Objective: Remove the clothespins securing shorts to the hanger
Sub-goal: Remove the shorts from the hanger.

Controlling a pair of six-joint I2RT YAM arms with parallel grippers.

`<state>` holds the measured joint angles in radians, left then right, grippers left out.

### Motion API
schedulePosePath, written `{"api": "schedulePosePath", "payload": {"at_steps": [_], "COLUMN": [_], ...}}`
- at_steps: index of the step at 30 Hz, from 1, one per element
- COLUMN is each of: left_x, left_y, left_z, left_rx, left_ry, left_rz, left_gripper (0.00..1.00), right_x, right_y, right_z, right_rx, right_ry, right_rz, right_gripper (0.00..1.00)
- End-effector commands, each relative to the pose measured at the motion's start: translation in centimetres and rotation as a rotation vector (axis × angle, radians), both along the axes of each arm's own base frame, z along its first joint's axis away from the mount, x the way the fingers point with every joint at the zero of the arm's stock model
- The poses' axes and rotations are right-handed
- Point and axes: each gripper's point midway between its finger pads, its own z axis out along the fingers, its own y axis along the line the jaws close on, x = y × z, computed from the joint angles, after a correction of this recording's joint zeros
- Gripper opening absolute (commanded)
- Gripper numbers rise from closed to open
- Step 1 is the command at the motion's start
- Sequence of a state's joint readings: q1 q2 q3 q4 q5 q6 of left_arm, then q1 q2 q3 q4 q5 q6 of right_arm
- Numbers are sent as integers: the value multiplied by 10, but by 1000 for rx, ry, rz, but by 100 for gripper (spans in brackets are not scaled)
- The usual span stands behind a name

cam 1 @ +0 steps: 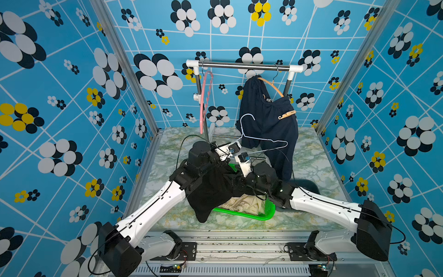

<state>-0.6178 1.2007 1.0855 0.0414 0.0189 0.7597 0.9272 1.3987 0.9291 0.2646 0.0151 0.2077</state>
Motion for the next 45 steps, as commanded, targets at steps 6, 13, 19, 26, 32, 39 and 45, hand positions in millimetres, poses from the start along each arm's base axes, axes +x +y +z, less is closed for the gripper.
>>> {"api": "schedulePosePath", "payload": {"at_steps": [6, 13, 19, 26, 32, 39, 45], "left_x": [-3, -1, 1, -16, -38, -50, -42], "left_y": [12, 17, 25, 51, 78, 87, 70], "left_z": [36, 48, 58, 62, 56, 74, 87], "left_rx": [-57, -75, -99, -45, -105, -317, -473], "left_ry": [-98, -128, -150, -167, -173, -165, -87], "left_rz": [56, 89, 132, 193, 251, 259, 199], "left_gripper": [0, 0, 0, 0, 0, 0, 0], "right_x": [-8, -37, -51, -51, -52, -60, -70], "right_y": [37, 56, 72, 71, 76, 92, 104], "right_z": [13, 30, 32, 24, 23, 25, 17], "right_rx": [95, 183, 181, 149, 152, 144, 94], "right_ry": [16, 54, 88, 111, 119, 134, 148], "right_rz": [125, 262, 334, 313, 318, 358, 396], "right_gripper": [38, 18, 15, 7, 0, 0, 0]}}
